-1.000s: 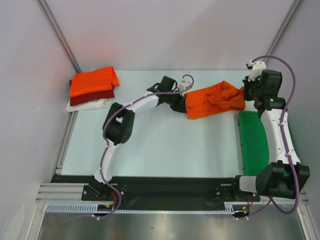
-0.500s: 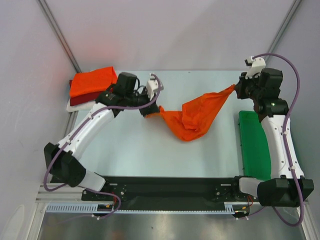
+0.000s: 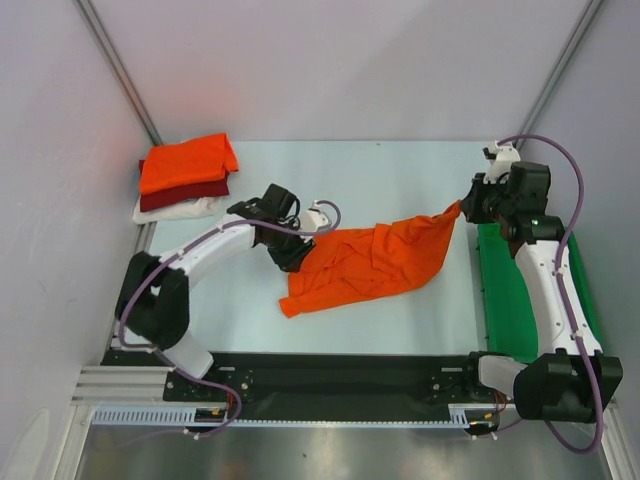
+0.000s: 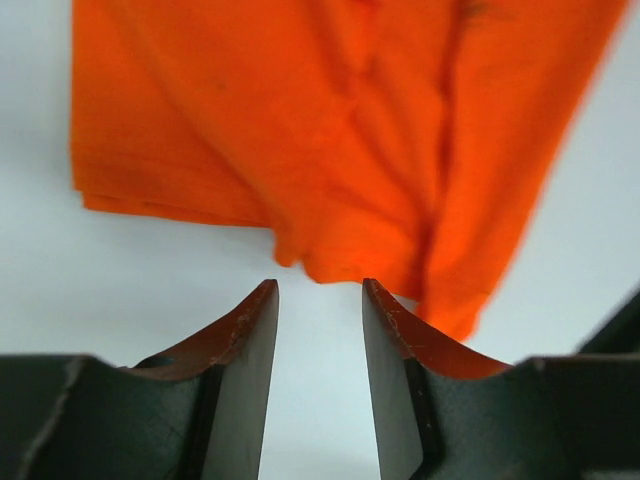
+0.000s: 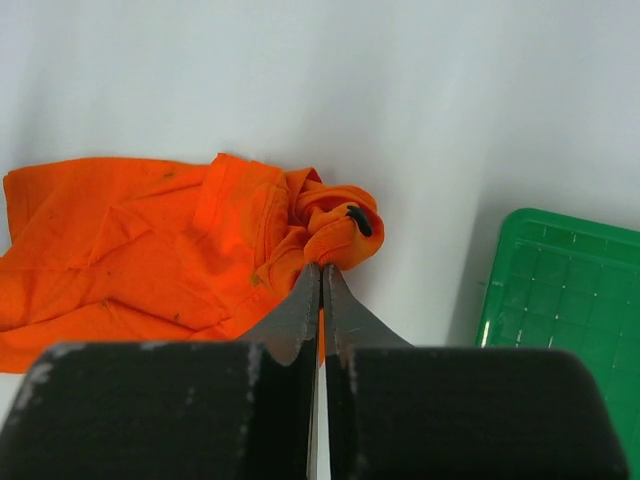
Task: Fold and stack the t-shirts
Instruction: Move the tshirt to the center of the board, then flatten the tshirt out
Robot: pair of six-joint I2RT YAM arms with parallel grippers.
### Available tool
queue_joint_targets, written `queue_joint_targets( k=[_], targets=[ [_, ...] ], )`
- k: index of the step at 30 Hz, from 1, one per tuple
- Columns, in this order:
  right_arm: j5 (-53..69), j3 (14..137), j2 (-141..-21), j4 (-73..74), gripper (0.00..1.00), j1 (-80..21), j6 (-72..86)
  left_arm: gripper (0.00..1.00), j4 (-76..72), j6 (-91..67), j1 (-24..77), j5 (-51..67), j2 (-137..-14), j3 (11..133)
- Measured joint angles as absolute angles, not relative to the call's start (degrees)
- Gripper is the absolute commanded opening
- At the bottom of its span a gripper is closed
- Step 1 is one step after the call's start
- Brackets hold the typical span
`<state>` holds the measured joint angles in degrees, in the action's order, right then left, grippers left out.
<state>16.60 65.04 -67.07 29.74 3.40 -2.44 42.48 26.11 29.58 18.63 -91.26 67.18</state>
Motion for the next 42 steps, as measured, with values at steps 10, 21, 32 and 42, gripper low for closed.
queue_joint_targets(
  k=[10, 21, 32, 42],
  targets=[
    [17.08, 63.11, -66.11, 28.88, 0.00, 4.47, -1.48, 0.49, 36.60, 33.26, 28.60, 8.54, -101.69, 68.71],
    [17.08, 62.35, -64.79, 28.88, 0.00, 6.59, -1.04, 0.46, 35.90, 35.00, 28.18, 7.86, -102.63, 69.12],
    [17.08, 60.77, -64.79, 28.60, 0.00, 7.40, -1.02, 0.44, 36.80, 34.92, 28.18, 8.47, -95.57, 69.06],
    [17.06, 60.75, -64.79, 28.45, 0.00, 7.68, -1.04, 0.42, 36.45, 34.52, 28.18, 9.67, -96.25, 65.65]
  ],
)
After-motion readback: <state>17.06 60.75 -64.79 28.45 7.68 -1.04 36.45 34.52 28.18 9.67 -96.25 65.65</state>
